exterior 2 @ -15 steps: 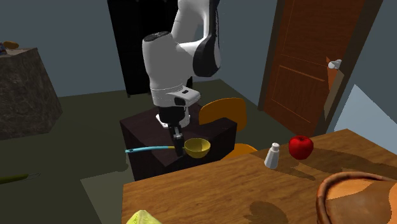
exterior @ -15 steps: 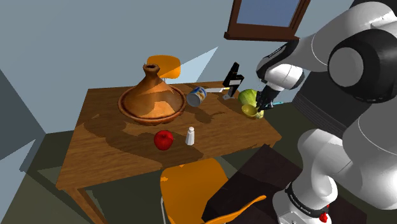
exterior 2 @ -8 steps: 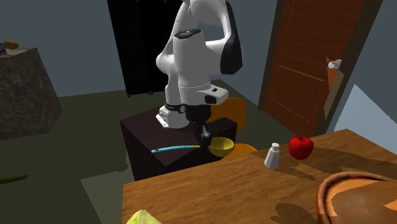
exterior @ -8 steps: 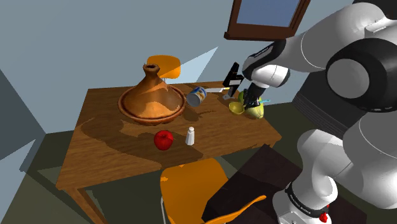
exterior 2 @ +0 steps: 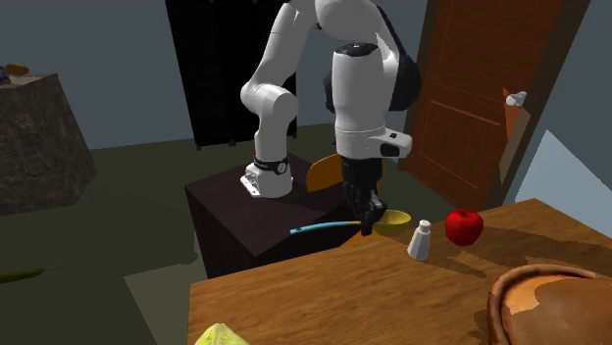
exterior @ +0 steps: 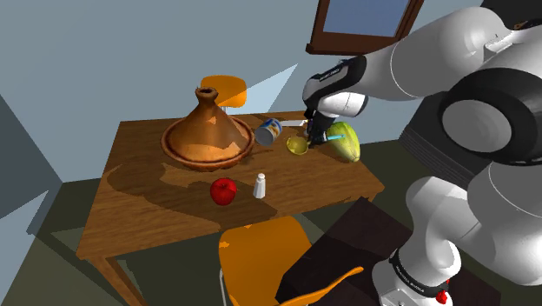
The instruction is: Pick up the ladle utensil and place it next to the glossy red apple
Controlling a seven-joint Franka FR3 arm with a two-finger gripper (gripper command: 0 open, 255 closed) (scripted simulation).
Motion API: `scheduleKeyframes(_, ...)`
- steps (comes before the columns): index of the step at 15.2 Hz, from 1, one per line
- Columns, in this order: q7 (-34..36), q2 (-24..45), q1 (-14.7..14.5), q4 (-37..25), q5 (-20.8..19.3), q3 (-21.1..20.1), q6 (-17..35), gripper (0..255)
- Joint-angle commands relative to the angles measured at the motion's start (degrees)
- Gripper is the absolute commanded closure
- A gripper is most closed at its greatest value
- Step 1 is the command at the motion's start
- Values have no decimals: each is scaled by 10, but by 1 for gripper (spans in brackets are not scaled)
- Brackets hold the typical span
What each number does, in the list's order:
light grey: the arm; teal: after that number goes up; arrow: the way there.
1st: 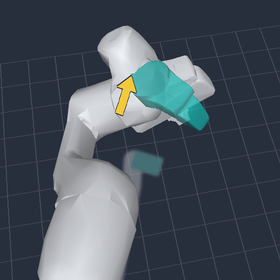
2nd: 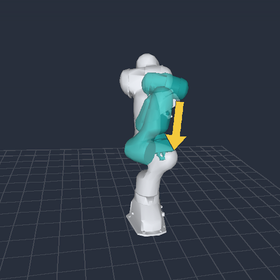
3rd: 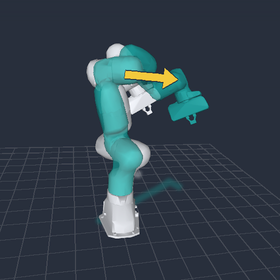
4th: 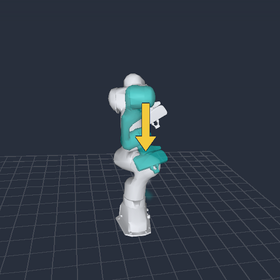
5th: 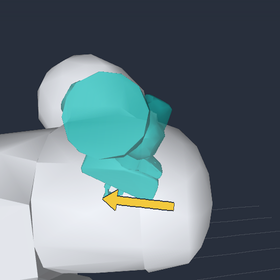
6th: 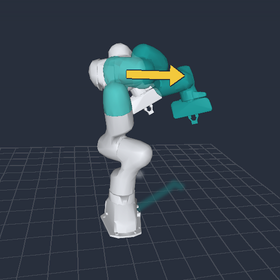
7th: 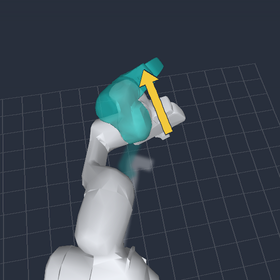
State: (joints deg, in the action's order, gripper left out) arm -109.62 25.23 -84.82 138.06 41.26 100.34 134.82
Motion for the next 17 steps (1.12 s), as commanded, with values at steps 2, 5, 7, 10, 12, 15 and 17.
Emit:
scheduleKeyframes(2,46,-4,47,-37,-4,-81,5,255)
scheduleKeyframes(5,83,11,86,-79,1,-147,-4,255)
scheduleKeyframes(7,105,26,111,-110,8,-188,-14,255)
scheduleKeyframes(10,135,55,146,-161,21,-241,-33,255)
scheduleKeyframes(12,156,77,168,-199,29,-271,-47,255)
scheduleKeyframes(15,187,111,198,-259,40,-309,-70,255)
scheduleKeyframes(17,205,132,215,-296,45,-329,-84,255)
